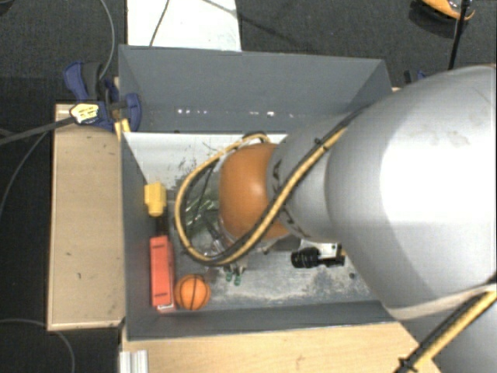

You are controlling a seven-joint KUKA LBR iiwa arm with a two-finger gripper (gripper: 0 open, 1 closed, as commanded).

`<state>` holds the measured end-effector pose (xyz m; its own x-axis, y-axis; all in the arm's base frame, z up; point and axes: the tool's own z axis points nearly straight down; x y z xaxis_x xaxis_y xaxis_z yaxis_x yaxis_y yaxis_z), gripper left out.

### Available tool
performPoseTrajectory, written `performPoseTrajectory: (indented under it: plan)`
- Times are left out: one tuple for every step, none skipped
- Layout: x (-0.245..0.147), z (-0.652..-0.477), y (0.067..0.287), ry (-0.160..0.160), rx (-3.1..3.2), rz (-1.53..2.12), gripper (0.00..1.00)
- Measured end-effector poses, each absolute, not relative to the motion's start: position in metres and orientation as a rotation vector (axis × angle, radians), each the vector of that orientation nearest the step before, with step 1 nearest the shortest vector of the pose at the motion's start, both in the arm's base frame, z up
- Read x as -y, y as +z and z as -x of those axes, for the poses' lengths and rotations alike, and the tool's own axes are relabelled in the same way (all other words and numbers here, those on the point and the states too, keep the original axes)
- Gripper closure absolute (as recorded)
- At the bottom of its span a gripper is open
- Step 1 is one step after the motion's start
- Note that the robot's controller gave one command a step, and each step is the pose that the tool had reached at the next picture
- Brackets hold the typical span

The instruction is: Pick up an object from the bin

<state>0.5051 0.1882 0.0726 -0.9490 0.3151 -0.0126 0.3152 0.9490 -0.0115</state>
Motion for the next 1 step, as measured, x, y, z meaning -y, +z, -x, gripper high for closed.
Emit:
performPoseTrajectory:
  plan:
    - [-0.1881,-0.5043,0.0763,-0.022,-3.091,-0.500,1.00]
